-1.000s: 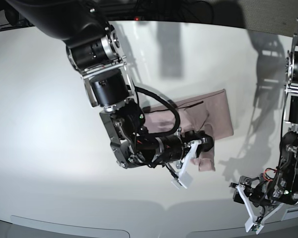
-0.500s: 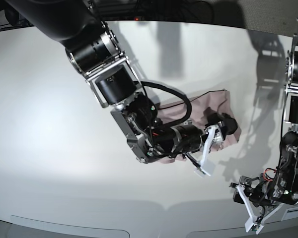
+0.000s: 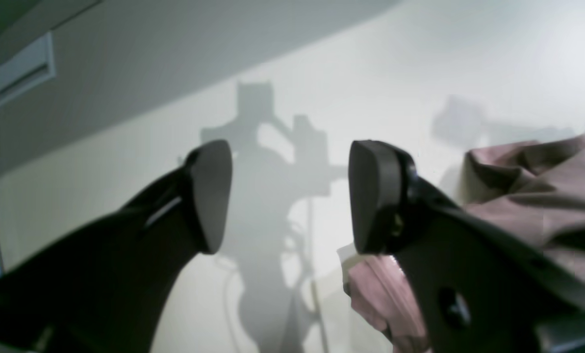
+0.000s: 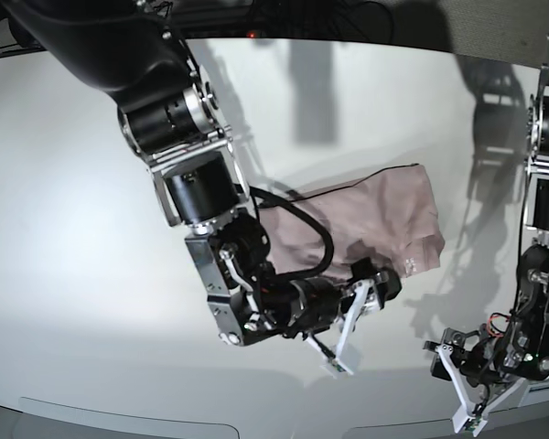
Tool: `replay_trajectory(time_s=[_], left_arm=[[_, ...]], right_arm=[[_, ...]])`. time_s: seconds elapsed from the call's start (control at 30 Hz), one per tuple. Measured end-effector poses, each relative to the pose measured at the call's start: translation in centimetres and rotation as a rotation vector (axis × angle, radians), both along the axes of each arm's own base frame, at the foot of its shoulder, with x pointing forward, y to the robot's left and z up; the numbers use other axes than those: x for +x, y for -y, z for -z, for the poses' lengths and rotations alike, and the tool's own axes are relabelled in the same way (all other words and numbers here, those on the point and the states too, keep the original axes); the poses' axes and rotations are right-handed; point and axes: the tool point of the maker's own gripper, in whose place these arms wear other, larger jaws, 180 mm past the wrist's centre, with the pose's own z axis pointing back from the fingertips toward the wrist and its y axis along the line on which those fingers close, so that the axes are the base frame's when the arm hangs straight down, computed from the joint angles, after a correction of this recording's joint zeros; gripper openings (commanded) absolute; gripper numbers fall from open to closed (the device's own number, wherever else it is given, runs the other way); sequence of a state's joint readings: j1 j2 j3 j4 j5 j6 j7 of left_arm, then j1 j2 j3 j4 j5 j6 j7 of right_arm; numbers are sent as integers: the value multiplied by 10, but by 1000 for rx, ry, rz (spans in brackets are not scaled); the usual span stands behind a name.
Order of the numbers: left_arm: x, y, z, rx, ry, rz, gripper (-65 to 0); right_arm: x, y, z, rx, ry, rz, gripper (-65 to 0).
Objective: Fold the T-shirt properly
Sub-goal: 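Press and tuck the bundle's loose end with the right gripper, then grasp the bundle's edges with both grippers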
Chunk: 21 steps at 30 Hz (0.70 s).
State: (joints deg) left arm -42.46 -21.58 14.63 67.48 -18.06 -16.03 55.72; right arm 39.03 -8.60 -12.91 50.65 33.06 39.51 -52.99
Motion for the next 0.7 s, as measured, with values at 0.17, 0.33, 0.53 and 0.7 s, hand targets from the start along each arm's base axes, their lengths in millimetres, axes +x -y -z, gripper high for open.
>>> replay_trajectory(time_s=[0.17, 0.33, 0.53, 0.7], left_arm=[[-1, 17, -5, -107, -6, 27, -281], [-13, 26, 9, -138, -42, 43, -281], [-64, 86, -27, -105, 106, 239, -281], [-126, 99, 37, -119, -16, 229, -281]], right_arm=[[34, 30, -10, -36, 71, 111, -258], [51, 88, 8, -143, 101, 192, -258], [58, 136, 22, -243, 116, 243, -258], [55, 145, 28, -264, 105, 249, -258]])
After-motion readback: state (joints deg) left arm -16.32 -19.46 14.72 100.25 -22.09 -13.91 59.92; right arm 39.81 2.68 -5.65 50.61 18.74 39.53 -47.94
